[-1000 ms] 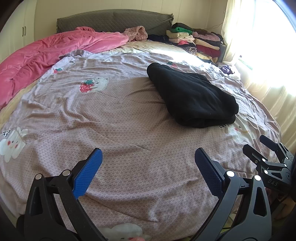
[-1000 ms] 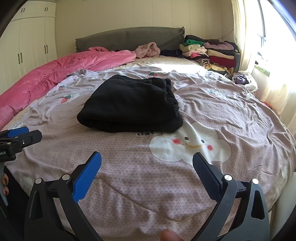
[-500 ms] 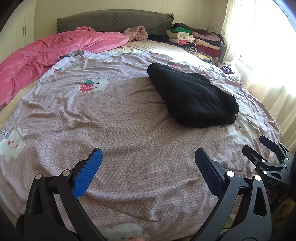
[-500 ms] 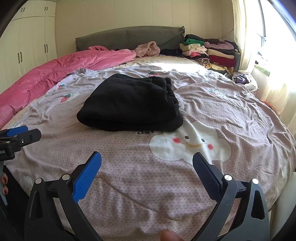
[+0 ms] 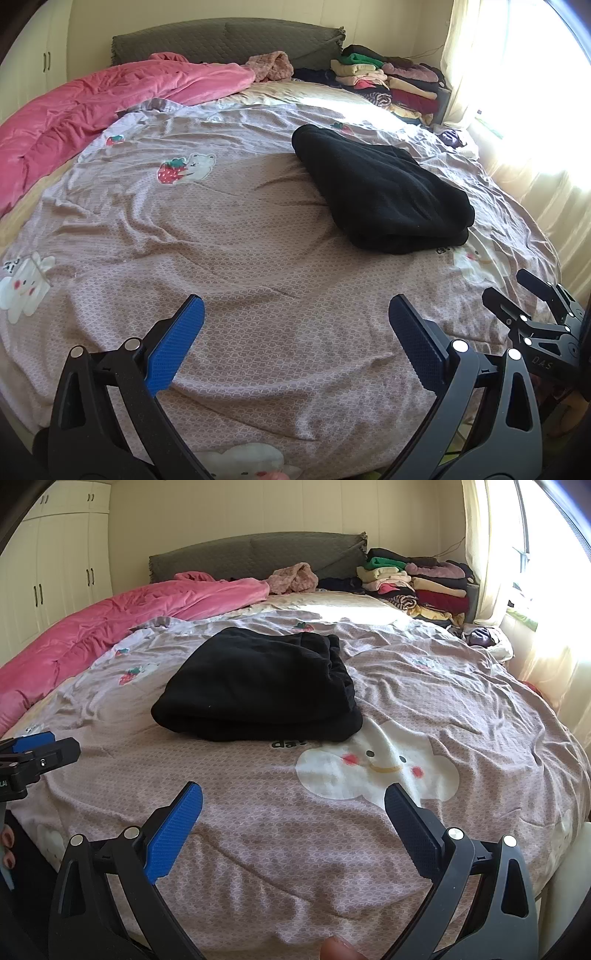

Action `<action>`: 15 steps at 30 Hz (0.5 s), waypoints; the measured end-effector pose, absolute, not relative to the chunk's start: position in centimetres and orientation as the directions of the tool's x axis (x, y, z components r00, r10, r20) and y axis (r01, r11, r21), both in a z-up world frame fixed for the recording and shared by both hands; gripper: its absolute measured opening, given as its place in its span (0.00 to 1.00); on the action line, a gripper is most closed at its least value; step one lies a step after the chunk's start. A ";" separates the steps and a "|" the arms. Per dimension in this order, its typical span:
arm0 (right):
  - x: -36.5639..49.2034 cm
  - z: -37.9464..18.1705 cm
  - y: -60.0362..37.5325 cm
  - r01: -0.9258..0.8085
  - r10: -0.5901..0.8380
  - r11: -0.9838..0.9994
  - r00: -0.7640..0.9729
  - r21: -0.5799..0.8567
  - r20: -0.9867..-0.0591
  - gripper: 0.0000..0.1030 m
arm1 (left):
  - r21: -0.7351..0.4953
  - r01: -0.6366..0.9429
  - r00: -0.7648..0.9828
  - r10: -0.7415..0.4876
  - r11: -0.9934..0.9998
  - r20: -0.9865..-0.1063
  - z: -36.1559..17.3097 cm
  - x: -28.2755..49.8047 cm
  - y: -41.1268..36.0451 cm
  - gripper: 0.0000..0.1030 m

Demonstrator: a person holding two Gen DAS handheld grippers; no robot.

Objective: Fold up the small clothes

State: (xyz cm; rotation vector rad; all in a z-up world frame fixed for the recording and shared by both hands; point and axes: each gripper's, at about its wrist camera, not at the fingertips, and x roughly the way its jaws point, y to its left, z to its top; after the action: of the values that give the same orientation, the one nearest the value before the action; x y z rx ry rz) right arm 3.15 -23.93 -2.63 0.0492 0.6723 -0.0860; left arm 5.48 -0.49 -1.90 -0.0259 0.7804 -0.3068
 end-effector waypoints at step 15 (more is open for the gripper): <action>3.1 -2.7 -25.3 0.155 -0.112 0.988 0.767 0.014 -0.632 0.96 | -0.124 0.249 0.666 -0.263 0.961 -0.698 -2.1 5.5 -0.8 0.91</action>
State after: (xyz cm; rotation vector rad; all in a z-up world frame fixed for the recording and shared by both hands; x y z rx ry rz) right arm 3.06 -25.34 -2.68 0.0665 0.6811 -0.1453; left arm 5.47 -0.83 -2.09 -0.0184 0.7913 -0.2886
